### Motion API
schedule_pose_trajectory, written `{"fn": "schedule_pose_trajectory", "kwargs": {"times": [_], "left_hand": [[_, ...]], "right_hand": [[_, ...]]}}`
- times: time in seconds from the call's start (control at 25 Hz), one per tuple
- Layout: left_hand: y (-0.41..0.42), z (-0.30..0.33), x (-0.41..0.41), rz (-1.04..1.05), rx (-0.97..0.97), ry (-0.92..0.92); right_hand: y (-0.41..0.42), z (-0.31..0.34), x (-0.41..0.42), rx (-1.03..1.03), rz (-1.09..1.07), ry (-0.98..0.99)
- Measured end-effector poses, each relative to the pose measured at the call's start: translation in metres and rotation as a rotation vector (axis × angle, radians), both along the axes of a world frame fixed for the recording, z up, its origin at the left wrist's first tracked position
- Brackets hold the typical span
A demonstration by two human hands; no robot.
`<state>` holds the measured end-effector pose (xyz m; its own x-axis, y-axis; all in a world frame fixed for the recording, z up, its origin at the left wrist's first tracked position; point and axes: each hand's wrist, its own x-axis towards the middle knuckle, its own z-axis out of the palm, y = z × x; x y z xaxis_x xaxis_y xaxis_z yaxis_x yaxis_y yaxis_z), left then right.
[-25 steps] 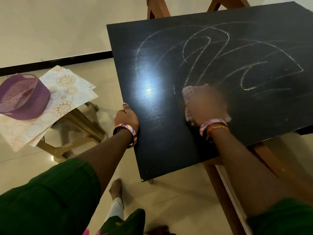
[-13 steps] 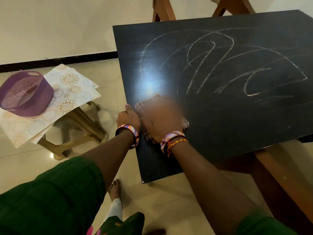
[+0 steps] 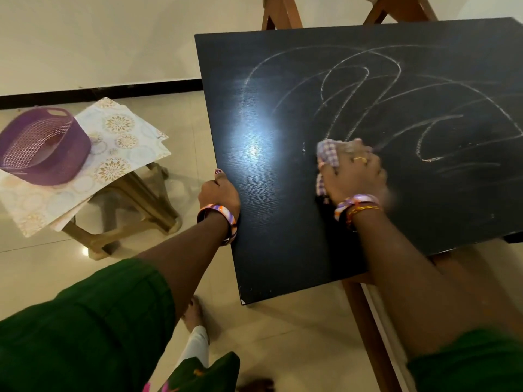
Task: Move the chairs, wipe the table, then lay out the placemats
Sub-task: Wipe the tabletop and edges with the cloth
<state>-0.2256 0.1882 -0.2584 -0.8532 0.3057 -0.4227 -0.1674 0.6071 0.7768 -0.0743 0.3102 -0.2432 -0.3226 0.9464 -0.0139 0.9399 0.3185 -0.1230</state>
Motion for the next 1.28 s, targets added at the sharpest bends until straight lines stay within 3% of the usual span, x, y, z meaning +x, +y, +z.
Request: {"fn": "schedule_pose_trajectory", "kwargs": {"times": [0.12, 0.2, 0.36, 0.48, 0.6, 0.72, 0.92, 1.0, 1.08, 1.16, 1.28], "left_hand": [[0.001, -0.001, -0.002, 0.014, 0.012, -0.011], [0.0, -0.001, -0.002, 0.015, 0.015, -0.008], [0.0, -0.006, -0.002, -0.003, 0.025, -0.005], [-0.002, -0.004, -0.001, -0.027, 0.009, 0.037], [-0.004, -0.005, -0.002, -0.042, 0.032, 0.026], [-0.024, -0.015, -0.009, -0.102, 0.179, -0.175], [-0.099, -0.024, 0.017, -0.286, 0.392, -0.856], [-0.114, -0.022, 0.022, -0.326, 0.382, -0.864], [-0.119, -0.01, 0.021, -0.391, 0.31, -0.736], [-0.118, -0.002, 0.022, -0.502, 0.224, -0.628], [-0.119, 0.003, 0.03, -0.598, 0.118, -0.478]], "right_hand": [[-0.058, -0.008, -0.058, -0.012, 0.35, 0.028], [-0.065, -0.009, -0.06, -0.041, 0.413, 0.015], [-0.007, -0.01, 0.022, -0.013, 0.043, -0.002], [0.009, -0.004, 0.089, -0.109, -0.263, -0.017], [-0.02, -0.001, 0.097, -0.146, -0.265, -0.038], [-0.09, -0.004, 0.059, -0.038, -0.094, -0.027], [-0.21, -0.028, -0.008, 0.116, 0.41, 0.112], [-0.2, -0.03, 0.007, 0.157, 0.667, 0.113], [-0.17, -0.032, 0.046, 0.194, 0.828, 0.06], [-0.134, -0.03, 0.094, 0.195, 0.713, -0.021], [-0.085, -0.015, 0.155, -0.003, 0.225, -0.15]]}}
